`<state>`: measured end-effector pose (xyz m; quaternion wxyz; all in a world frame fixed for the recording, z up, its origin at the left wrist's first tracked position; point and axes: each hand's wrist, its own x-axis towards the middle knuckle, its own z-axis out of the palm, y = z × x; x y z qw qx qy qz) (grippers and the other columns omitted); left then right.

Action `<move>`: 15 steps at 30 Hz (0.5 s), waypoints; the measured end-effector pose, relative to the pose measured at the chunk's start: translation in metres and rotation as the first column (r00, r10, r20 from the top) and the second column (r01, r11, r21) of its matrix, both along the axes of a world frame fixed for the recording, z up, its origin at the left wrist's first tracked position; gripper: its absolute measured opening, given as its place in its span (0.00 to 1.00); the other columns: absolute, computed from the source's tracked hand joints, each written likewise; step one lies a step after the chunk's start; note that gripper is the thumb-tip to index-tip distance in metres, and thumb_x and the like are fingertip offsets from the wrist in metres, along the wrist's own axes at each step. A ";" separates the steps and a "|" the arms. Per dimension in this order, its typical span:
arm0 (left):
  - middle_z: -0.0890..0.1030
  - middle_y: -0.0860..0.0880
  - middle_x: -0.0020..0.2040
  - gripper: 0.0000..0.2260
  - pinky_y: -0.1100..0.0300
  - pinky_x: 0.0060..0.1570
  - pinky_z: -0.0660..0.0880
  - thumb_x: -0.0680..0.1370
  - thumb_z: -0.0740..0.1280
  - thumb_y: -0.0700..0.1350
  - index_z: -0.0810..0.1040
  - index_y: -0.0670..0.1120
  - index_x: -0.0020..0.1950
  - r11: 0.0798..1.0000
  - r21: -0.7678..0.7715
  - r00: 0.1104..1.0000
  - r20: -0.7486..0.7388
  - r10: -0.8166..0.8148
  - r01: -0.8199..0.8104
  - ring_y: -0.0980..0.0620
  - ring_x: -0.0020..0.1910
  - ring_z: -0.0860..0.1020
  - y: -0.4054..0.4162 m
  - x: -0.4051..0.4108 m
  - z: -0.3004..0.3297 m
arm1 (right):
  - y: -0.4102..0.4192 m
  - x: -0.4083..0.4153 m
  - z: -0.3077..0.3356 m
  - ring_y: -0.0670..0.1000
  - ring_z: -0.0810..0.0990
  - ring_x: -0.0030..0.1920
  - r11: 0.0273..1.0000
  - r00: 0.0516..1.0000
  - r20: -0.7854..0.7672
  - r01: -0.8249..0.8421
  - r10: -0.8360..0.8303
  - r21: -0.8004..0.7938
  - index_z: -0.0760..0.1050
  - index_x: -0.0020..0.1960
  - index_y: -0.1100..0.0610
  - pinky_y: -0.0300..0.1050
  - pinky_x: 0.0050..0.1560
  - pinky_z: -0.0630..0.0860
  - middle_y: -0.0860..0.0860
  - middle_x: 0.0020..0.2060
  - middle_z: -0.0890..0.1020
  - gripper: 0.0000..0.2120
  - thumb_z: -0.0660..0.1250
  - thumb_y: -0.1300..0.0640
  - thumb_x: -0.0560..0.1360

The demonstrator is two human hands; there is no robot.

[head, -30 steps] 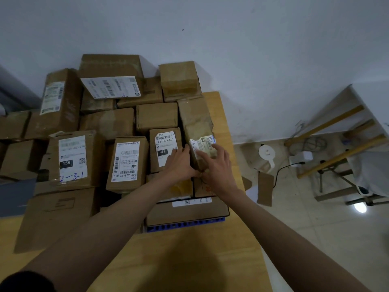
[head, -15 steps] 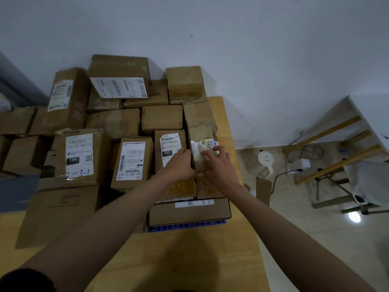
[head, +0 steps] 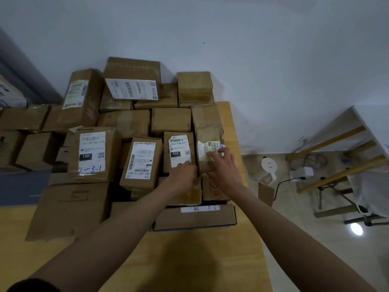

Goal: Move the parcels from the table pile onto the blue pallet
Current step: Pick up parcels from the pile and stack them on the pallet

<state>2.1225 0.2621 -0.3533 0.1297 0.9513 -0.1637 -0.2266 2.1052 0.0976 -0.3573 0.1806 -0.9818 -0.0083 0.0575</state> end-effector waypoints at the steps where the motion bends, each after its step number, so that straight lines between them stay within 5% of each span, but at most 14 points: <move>1: 0.73 0.46 0.54 0.07 0.51 0.48 0.76 0.78 0.64 0.42 0.76 0.46 0.55 1.000 -0.004 1.000 0.013 0.006 -0.006 0.46 0.51 0.74 0.000 0.000 -0.001 | 0.001 0.001 -0.001 0.55 0.65 0.67 1.000 1.000 0.002 -0.007 0.007 -0.001 0.66 0.69 0.48 0.53 0.48 0.82 0.53 0.68 0.61 0.30 0.75 0.56 0.71; 9: 0.71 0.45 0.57 0.15 0.53 0.47 0.74 0.74 0.69 0.42 0.71 0.44 0.58 1.000 0.013 0.999 0.021 0.027 -0.027 0.46 0.55 0.71 0.008 0.000 -0.003 | -0.003 -0.002 -0.006 0.54 0.70 0.65 0.999 0.999 0.045 -0.016 0.014 0.044 0.67 0.67 0.49 0.50 0.47 0.82 0.52 0.68 0.62 0.28 0.75 0.53 0.71; 15: 0.65 0.46 0.64 0.50 0.51 0.58 0.74 0.58 0.79 0.63 0.60 0.45 0.72 0.957 0.247 0.985 0.040 -0.169 0.154 0.46 0.62 0.67 0.016 -0.013 -0.010 | -0.007 -0.015 -0.008 0.55 0.77 0.58 0.976 0.996 0.031 0.072 -0.080 0.205 0.59 0.74 0.52 0.48 0.45 0.82 0.52 0.71 0.60 0.36 0.73 0.59 0.72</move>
